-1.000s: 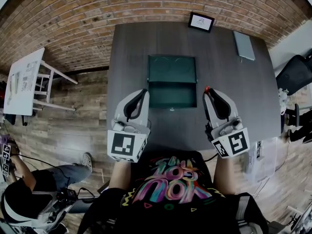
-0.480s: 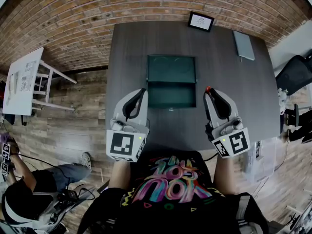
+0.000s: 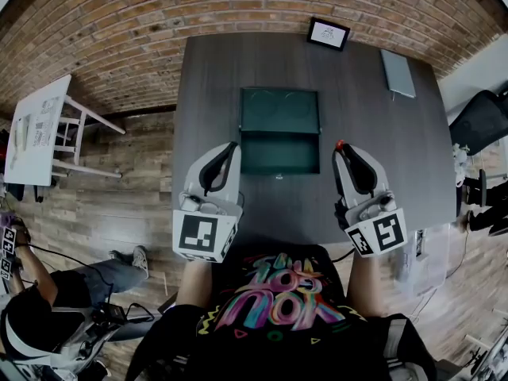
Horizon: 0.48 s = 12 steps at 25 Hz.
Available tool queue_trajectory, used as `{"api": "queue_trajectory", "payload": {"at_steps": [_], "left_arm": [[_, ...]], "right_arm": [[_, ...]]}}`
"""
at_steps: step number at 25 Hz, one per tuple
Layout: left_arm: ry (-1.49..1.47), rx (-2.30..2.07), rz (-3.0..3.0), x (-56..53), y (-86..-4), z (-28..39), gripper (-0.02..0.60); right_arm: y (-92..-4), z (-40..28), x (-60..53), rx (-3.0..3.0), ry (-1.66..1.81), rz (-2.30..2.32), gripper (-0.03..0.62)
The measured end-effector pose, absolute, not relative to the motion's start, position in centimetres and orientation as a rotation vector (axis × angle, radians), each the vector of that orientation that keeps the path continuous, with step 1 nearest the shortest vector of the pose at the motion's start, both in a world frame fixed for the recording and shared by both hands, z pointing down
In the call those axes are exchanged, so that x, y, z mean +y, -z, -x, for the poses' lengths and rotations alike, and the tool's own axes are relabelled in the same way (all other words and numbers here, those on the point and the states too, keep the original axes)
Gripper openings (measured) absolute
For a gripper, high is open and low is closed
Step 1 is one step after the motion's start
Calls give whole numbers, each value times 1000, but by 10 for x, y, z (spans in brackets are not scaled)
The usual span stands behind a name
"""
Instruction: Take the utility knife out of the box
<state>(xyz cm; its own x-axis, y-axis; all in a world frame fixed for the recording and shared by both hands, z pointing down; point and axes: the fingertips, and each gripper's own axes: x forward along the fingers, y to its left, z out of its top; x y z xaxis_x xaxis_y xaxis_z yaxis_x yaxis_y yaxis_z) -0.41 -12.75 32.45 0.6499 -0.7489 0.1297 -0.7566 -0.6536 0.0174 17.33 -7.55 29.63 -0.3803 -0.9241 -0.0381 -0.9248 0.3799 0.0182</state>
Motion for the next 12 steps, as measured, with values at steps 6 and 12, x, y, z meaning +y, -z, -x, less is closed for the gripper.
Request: {"api": "queue_trajectory", "payload": {"at_steps": [6,12], "left_arm": [[-166,-1283,-2791,-130,-320,4,1],[-145,-1297,-2789,-134,-314,6,0]], "right_arm": [[-296,-174,-75,2594,-54,1733,57],[-296,-174,-76,2598,-58,1725,57]]}}
